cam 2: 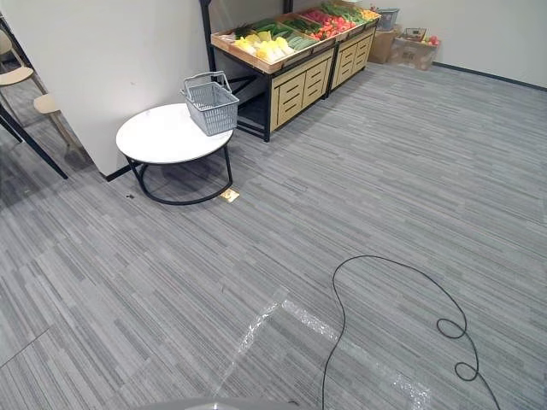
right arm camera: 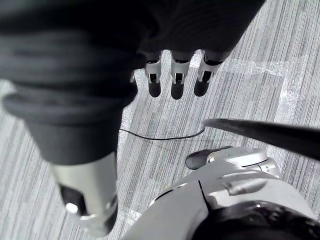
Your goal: Pick vegetable in the basket
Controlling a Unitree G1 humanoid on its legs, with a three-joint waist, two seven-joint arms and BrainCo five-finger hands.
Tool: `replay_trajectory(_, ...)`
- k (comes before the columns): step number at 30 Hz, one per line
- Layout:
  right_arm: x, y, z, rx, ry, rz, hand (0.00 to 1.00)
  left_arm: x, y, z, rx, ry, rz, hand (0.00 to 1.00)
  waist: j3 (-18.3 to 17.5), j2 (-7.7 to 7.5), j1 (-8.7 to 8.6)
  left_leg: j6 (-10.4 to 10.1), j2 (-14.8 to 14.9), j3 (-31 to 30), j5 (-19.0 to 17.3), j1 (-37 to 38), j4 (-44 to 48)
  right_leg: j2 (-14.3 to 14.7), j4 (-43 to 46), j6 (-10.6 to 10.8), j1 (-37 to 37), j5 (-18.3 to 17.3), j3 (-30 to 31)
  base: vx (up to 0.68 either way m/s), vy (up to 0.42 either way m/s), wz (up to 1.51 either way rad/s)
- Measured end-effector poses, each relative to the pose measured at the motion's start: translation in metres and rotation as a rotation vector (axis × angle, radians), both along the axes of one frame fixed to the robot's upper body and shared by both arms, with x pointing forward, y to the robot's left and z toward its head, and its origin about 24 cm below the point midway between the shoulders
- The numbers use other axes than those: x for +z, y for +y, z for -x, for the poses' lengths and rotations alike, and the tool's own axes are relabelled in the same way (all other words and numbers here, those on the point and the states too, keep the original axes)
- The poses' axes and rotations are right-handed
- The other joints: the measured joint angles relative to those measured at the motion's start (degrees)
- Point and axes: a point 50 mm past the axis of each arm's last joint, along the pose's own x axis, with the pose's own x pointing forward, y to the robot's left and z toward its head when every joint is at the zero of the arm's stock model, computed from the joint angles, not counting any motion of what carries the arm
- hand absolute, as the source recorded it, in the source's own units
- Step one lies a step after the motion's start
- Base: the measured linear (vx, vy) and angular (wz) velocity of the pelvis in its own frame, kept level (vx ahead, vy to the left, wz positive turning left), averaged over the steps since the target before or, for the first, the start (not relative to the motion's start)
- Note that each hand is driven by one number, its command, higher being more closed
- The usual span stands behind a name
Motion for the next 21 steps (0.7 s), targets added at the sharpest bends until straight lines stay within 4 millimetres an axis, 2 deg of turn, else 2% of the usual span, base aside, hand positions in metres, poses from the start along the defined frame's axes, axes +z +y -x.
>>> replay_trajectory(2, -0.0001, 0.0000, -0.0026, -0.015, -0.008, -0.007, 0.00, 0.0000, 0.0001, -0.0005, 0.003, -0.002, -0.001, 0.00, 0.2, 0.02, 0.09, -0.1, 0.1, 1.1, -0.1, 0.1, 0.0, 0.1, -0.8, 0.6, 0.1, 0.4, 0.0, 0.01, -0.015, -0.14)
replay_trajectory(21, 0.0012, -0.0007, -0.0071, -0.027, -0.054, 0.002, 0.00, 0.0008, -0.0010, -0.0081, -0.056, -0.026, -0.015, 0.00, 2.1, -0.41, -0.01, -0.7, 1.6, 1.2, 0.3, 1.3, -1.0, 1.6, -1.2, 0.6, 0.8, 0.4, -1.0, -0.04, -0.051, -0.01)
